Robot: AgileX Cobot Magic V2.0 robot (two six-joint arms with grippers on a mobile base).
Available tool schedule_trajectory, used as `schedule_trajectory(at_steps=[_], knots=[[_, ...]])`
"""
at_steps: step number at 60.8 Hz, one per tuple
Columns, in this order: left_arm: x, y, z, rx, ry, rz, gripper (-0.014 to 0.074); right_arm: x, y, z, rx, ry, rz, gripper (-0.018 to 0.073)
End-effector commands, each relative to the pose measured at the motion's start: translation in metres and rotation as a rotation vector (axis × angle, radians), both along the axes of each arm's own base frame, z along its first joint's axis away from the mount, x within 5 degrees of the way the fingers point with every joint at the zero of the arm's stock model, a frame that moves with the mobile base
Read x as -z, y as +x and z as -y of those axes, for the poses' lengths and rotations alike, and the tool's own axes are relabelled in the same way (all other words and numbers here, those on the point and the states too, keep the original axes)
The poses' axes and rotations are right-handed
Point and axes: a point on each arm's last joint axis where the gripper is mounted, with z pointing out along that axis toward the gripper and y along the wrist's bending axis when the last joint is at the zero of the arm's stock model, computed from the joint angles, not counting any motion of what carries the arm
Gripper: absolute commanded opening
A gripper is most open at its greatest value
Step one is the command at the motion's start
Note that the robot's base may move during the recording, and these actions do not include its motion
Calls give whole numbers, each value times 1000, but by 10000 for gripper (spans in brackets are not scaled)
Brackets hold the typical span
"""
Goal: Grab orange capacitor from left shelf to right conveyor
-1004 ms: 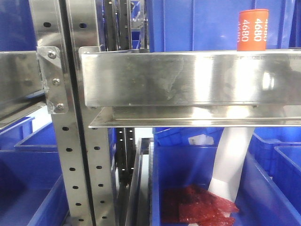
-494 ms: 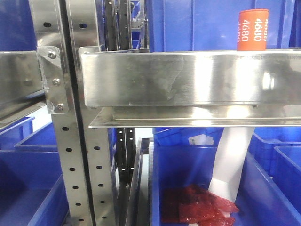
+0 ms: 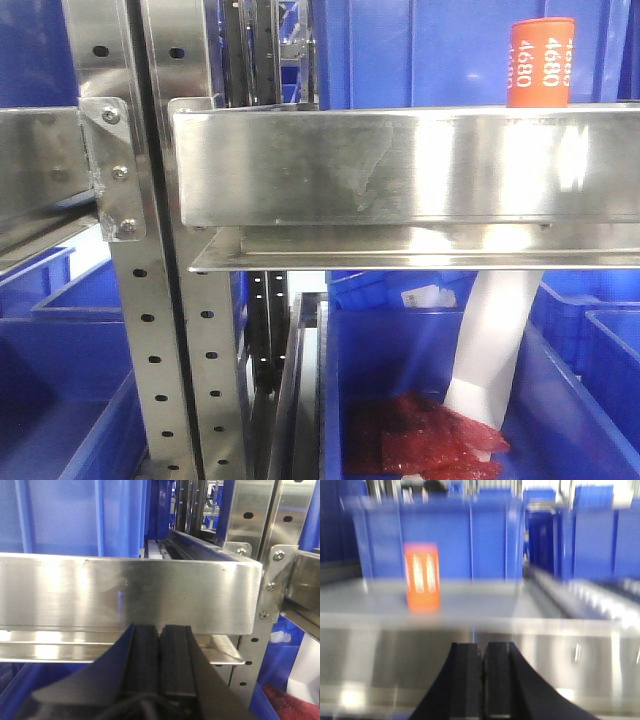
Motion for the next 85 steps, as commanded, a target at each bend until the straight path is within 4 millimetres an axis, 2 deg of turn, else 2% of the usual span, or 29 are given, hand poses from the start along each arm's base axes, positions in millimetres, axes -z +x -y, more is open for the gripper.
schedule_trajectory(at_steps=[1, 6, 11, 18, 24, 37, 42, 62, 72, 85], knots=[[-11, -2, 0, 1, -15, 106, -127, -42, -5, 0, 1, -5, 98, 60], [-11, -2, 0, 1, -15, 106, -127, -60, 1, 0, -2, -5, 66, 121], [-11, -2, 0, 1, -15, 106, -127, -77, 10, 0, -5, -5, 51, 282], [-11, -2, 0, 1, -15, 106, -127, -87, 28, -1, -5, -7, -8, 510], [-11, -2, 0, 1, -15, 106, -127, -88, 46, -1, -5, -8, -74, 644], [-11, -2, 0, 1, -15, 106, -127, -84, 85, -2, -8, -9, -173, 622], [-11, -2, 0, 1, -15, 106, -127, -87, 99, -6, -30, -11, -163, 622], [-11, -2, 0, 1, -15, 106, -127, -101, 157, -40, -179, -19, -111, 622], [-11, -2, 0, 1, -15, 106, -127, -96, 186, -52, -202, -20, -107, 622], [-11, -2, 0, 1, -15, 106, -127, -79, 216, -59, -196, -18, -72, 622]])
